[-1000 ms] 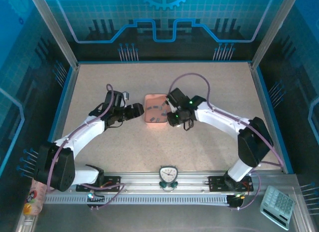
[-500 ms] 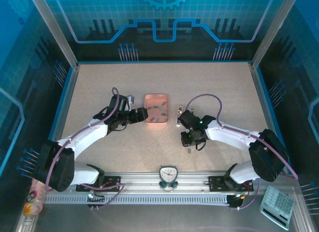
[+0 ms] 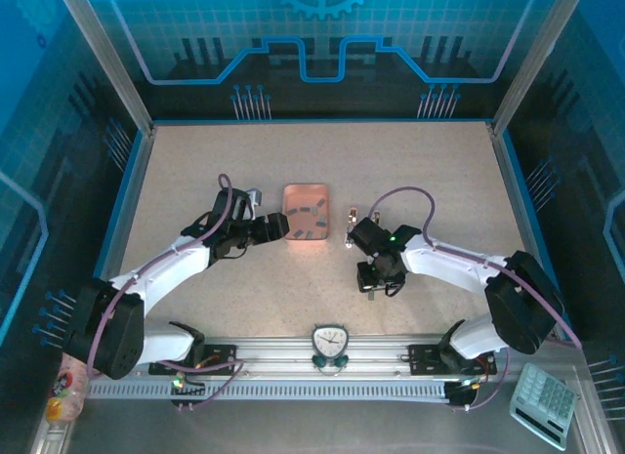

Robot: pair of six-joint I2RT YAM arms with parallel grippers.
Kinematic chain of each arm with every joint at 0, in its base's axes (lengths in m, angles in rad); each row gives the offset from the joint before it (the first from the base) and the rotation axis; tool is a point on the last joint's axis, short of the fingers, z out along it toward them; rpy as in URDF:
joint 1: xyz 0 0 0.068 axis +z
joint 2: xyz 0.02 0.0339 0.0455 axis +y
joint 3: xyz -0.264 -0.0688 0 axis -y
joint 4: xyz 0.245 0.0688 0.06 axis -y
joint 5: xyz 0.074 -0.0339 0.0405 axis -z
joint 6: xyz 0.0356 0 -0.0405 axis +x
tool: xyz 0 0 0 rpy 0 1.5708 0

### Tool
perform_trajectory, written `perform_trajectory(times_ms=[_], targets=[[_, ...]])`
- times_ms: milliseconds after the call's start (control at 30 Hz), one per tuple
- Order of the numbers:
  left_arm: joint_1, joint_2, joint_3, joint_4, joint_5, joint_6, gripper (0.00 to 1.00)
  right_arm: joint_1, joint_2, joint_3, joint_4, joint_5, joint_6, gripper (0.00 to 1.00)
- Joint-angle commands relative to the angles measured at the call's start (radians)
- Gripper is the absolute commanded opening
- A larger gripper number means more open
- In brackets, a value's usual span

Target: Load the staples into the stapler

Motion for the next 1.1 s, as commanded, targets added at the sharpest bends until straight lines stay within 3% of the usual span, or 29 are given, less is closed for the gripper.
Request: perform_trajectory(times_ms=[0,500,733,867,967,1067], targets=[[-0.007,-0.001,-0.018,0.022,0.009,-0.003,0.82,0.012,0.038,-0.007,-0.017,-0.031,0.034,0.38],[-0.007,-0.002,-0.031,0.018,0.019,0.009,0.82,0.047,0.168,-0.026,0.027,-0.015,0.035,0.27],[-0.007,-0.017,-0.035,0.044,0.045,0.029,0.82,0.049,0.049,-0.046,0.092,0.029,-0.011,0.21],[-0.007,-0.046,-0.076,0.19,0.154,0.061,0.82,0.032,-0.089,-0.072,0.213,0.015,-0.139,0.19],[-0.011,-0.074,-0.132,0.375,0.267,0.115,0.8,-0.009,-0.181,-0.1,0.346,-0.08,-0.248,0.18],[-0.026,-0.109,-0.181,0.536,0.363,0.26,0.78,-0.074,-0.25,-0.127,0.471,-0.249,-0.316,0.18]])
